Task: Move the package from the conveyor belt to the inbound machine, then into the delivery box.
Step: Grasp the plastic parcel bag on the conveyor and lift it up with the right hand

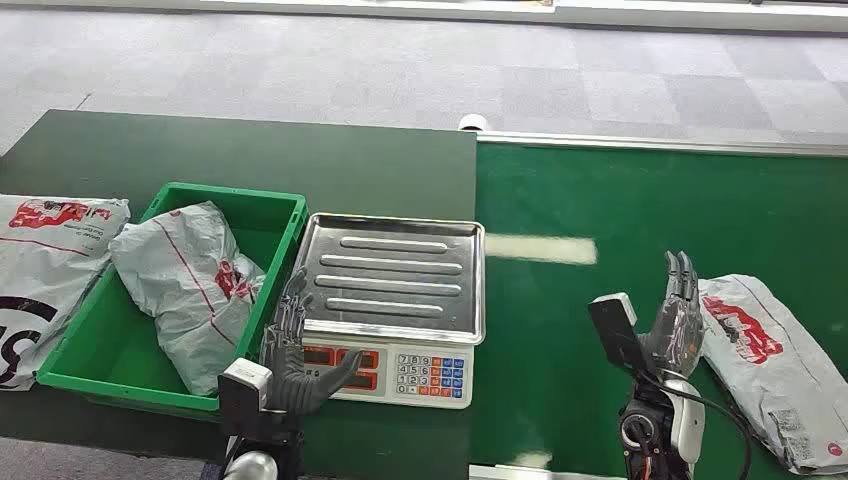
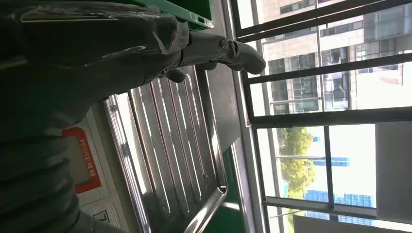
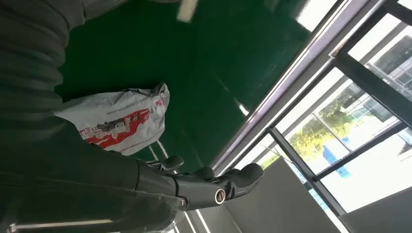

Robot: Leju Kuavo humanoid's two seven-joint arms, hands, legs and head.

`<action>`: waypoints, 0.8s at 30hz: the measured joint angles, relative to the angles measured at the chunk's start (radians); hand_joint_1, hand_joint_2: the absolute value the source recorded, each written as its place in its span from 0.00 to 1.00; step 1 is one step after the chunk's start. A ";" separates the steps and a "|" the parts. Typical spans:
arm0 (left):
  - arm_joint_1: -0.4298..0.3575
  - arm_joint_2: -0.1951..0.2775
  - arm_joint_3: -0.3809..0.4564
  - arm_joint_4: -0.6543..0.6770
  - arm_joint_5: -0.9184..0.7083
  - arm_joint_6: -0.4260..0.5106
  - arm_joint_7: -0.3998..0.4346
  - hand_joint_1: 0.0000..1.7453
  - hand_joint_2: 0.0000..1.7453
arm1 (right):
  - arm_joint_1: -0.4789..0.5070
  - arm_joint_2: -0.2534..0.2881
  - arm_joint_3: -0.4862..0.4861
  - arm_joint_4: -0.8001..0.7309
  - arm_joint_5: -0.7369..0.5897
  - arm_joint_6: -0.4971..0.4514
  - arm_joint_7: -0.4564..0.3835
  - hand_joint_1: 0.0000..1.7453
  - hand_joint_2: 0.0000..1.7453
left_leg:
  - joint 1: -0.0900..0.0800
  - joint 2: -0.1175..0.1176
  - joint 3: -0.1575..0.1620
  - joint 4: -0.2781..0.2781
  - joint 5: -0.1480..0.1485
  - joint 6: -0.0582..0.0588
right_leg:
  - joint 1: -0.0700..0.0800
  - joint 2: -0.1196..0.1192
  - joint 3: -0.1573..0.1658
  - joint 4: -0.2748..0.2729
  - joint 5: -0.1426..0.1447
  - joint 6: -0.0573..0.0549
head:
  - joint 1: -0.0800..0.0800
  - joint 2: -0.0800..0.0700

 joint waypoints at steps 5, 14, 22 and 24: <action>0.000 0.000 0.003 0.000 0.000 0.000 0.000 0.00 1.00 | -0.008 -0.006 -0.014 0.017 0.006 -0.001 0.008 0.00 1.00 | 0.000 0.000 0.000 0.000 0.000 0.000 | 0.001 0.000 0.000 0.000 0.000 0.000 | 0.000 0.000; 0.000 0.000 0.017 0.000 -0.002 0.011 0.005 0.00 1.00 | -0.174 -0.120 -0.140 0.328 0.074 0.025 0.277 0.00 1.00 | -0.001 -0.001 0.000 0.000 0.001 0.002 | -0.002 -0.001 0.001 0.000 0.001 0.002 | 0.000 0.000; -0.001 -0.003 0.039 0.006 -0.010 0.003 0.022 0.00 1.00 | -0.236 -0.182 -0.220 0.613 0.187 0.123 0.482 0.82 1.00 | -0.001 -0.001 -0.001 0.000 0.001 0.002 | -0.002 0.000 -0.001 0.000 0.002 0.002 | 0.000 0.000; -0.002 -0.004 0.040 0.010 -0.010 0.003 0.023 0.00 1.00 | -0.248 -0.185 -0.227 0.640 0.192 0.128 0.487 1.00 1.00 | -0.001 -0.001 0.000 0.000 0.001 0.002 | -0.001 0.000 -0.001 0.000 0.002 0.002 | 0.000 0.000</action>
